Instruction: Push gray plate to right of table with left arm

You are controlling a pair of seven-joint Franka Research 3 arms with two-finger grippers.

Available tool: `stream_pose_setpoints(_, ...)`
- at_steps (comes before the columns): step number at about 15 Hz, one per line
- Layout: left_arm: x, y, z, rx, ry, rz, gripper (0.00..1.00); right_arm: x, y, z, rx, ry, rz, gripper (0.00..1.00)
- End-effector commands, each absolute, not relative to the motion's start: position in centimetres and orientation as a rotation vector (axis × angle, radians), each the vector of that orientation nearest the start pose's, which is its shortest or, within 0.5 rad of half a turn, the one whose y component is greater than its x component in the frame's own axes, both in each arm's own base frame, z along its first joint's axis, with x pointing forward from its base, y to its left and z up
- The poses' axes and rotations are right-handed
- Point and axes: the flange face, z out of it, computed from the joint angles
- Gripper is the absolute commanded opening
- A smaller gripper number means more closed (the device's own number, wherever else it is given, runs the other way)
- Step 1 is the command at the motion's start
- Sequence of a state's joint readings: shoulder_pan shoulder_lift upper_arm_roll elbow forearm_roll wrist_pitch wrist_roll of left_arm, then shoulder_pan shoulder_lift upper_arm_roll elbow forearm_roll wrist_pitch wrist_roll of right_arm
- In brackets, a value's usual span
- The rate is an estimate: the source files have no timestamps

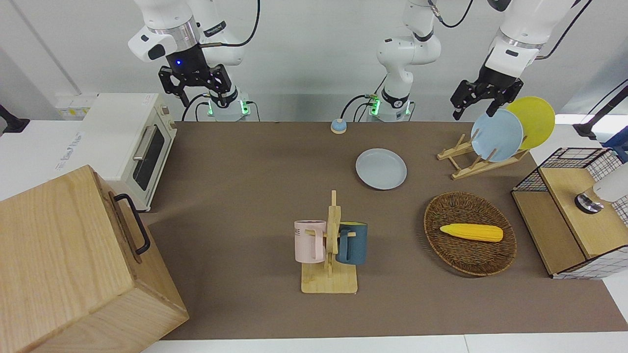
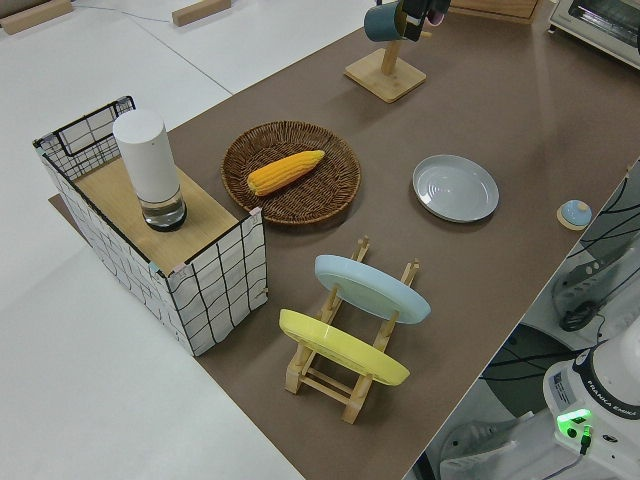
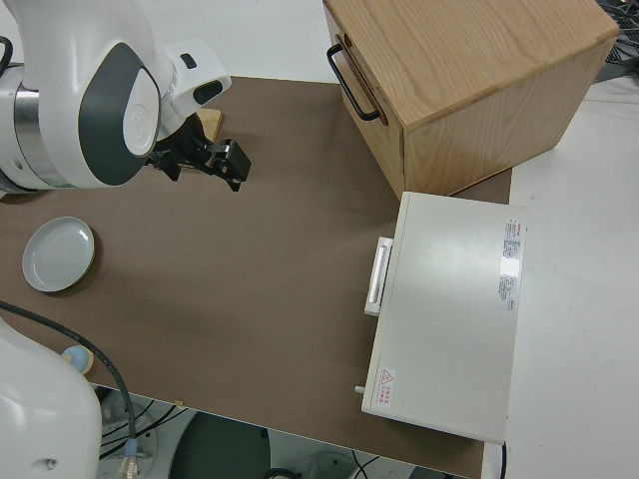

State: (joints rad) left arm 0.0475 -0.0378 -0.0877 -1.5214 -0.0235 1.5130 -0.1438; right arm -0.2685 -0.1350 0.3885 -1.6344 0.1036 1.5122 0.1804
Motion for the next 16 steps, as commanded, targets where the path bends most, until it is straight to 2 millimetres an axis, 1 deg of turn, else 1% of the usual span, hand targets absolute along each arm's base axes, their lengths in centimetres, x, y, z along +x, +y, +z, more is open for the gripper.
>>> stream_pose_setpoints(1, 53.1, -2.2, 66.2, -3.136, -0.152, -0.06, 0.99, 49.8, 8.6, 65.5, -3.075, 0.104, 0.011, 0.996)
stream_pose_setpoints(6, 52.1, -2.5, 65.1, -3.132, -0.145, -0.103, 0.99, 49.8, 8.6, 65.4, -3.077, 0.106, 0.013, 0.996)
stream_pose_setpoints(9, 52.0, -2.5, 64.3, -3.131, -0.145, -0.113, 0.99, 49.8, 8.6, 65.4, -3.076, 0.104, 0.014, 0.996)
stream_pose_setpoints(10, 52.1, -2.5, 63.5, -3.133, -0.147, -0.106, 0.99, 49.8, 8.6, 65.5, -3.077, 0.102, 0.011, 0.996)
stream_pose_setpoints(13, 52.7, -2.0, 59.5, -3.141, -0.165, -0.074, 0.99, 49.8, 8.6, 65.5, -3.077, 0.104, 0.009, 0.996)
stream_pose_setpoints(15, 52.7, -1.8, 56.9, -3.147, -0.176, -0.037, 0.99, 49.8, 8.6, 65.5, -3.077, 0.106, 0.011, 0.996)
stream_pose_setpoints(16, 52.6, -1.8, 55.1, -3.161, -0.186, -0.025, 0.99, 49.8, 8.6, 65.4, -3.077, 0.104, 0.013, 0.996)
